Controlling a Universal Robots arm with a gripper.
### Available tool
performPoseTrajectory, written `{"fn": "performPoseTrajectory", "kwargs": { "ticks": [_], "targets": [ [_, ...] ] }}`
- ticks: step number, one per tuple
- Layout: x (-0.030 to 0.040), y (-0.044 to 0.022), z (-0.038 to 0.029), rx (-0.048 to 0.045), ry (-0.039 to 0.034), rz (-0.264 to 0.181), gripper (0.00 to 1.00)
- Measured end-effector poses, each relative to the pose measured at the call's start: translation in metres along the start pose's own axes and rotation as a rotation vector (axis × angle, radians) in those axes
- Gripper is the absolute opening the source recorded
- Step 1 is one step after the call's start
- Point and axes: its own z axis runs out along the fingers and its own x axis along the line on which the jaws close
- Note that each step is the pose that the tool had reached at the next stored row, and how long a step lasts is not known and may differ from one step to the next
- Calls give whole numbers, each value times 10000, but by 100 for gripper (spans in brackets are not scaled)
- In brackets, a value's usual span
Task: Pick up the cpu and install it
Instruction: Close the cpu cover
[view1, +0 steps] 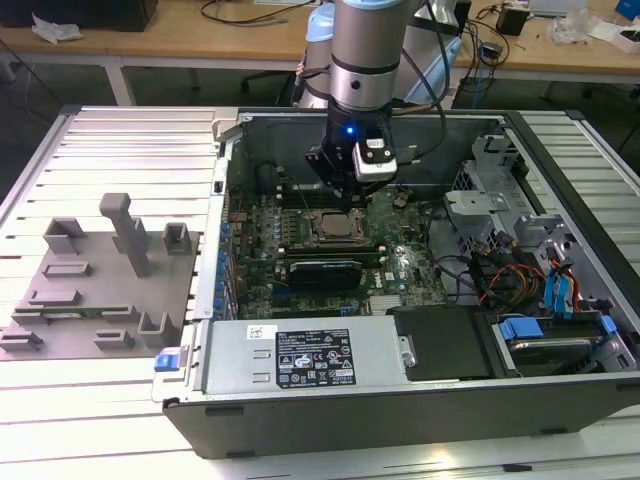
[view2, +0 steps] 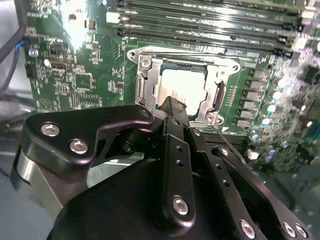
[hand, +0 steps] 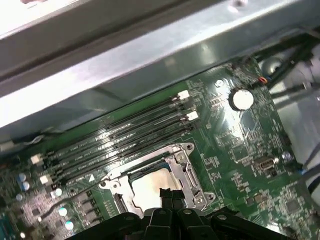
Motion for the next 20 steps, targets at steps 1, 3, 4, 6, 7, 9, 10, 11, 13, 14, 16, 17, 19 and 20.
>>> {"fn": "performPoseTrajectory", "kwargs": {
  "ticks": [1,3,4,6,7,9,10,11,13,14,16,17,19,20],
  "targets": [
    [0,0,0,-3,-10,-321,11],
    [0,0,1,-5,-25,-786,11],
    [0,0,1,-7,-35,-1074,11],
    [0,0,1,-10,-53,-1602,11],
    [0,0,1,-10,-59,-1793,11],
    [0,0,2,-12,-73,-2224,11],
    [0,0,3,-13,-83,-2517,11],
    [0,0,3,-10,-90,-2714,11],
    [5,-2,3,13,-105,-3016,11],
    [9,-4,3,15,-106,-3051,11],
    [24,-11,5,13,-109,-3093,11],
    [35,-18,5,13,-110,-3110,11],
    [53,-39,6,15,-110,-3125,11],
    [60,-59,7,15,-110,-3125,11]
  ]
}}
